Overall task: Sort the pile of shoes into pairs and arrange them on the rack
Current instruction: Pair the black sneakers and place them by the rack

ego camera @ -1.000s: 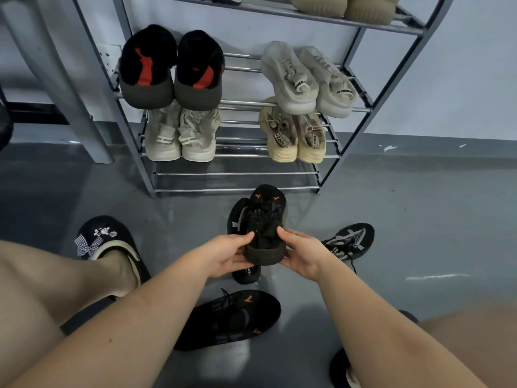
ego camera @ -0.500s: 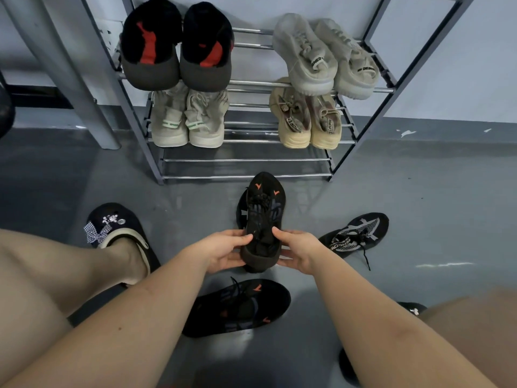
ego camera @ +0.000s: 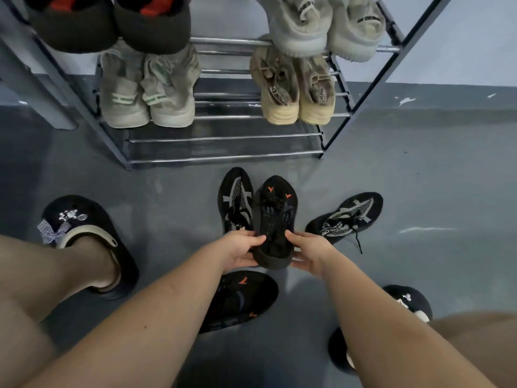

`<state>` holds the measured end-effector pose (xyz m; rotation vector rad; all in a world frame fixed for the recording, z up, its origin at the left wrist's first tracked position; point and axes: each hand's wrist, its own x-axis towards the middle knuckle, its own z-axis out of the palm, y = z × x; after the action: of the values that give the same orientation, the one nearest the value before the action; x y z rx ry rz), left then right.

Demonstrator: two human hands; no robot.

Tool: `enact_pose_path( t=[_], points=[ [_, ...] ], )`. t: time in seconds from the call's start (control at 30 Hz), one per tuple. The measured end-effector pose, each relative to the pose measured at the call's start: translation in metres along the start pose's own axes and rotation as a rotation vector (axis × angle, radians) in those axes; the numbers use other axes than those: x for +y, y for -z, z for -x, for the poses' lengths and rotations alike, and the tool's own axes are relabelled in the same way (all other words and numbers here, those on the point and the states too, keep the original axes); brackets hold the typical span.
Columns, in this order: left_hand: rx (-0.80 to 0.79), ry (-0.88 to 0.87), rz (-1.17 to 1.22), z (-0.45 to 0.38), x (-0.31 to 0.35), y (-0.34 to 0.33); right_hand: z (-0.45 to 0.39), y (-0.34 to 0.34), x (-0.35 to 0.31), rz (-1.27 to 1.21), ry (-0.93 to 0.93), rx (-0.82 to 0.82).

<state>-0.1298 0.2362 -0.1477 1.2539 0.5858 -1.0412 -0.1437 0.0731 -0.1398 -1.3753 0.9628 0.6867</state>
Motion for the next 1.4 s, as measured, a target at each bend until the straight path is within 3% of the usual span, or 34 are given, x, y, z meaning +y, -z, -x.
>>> enact_pose_path(
  t=[0.27, 0.4, 0.63, 0.87, 1.1, 1.4],
  points=[
    [0.06, 0.001, -0.056, -0.039, 0.003, -0.023, -0.022, 0.012, -0.006, -0.072, -0.003, 0.069],
    [0.087, 0.024, -0.236, -0.05, 0.003, -0.03, -0.038, 0.01, -0.004, 0.073, 0.016, 0.163],
    [0.088, 0.062, -0.59, -0.066, -0.002, -0.027, -0.041, 0.015, -0.001, 0.181, -0.028, 0.113],
    [0.08, 0.042, -0.614, -0.055, 0.007, -0.017, -0.033, 0.013, -0.01, 0.144, -0.004, 0.086],
    [0.136, -0.155, -0.749, -0.022, -0.008, 0.017, -0.018, 0.016, 0.001, 0.623, 0.187, 0.16],
    [0.199, -0.021, -1.118, 0.003, -0.068, 0.077, 0.002, 0.009, 0.05, 1.197, 0.128, 0.002]
  ],
)
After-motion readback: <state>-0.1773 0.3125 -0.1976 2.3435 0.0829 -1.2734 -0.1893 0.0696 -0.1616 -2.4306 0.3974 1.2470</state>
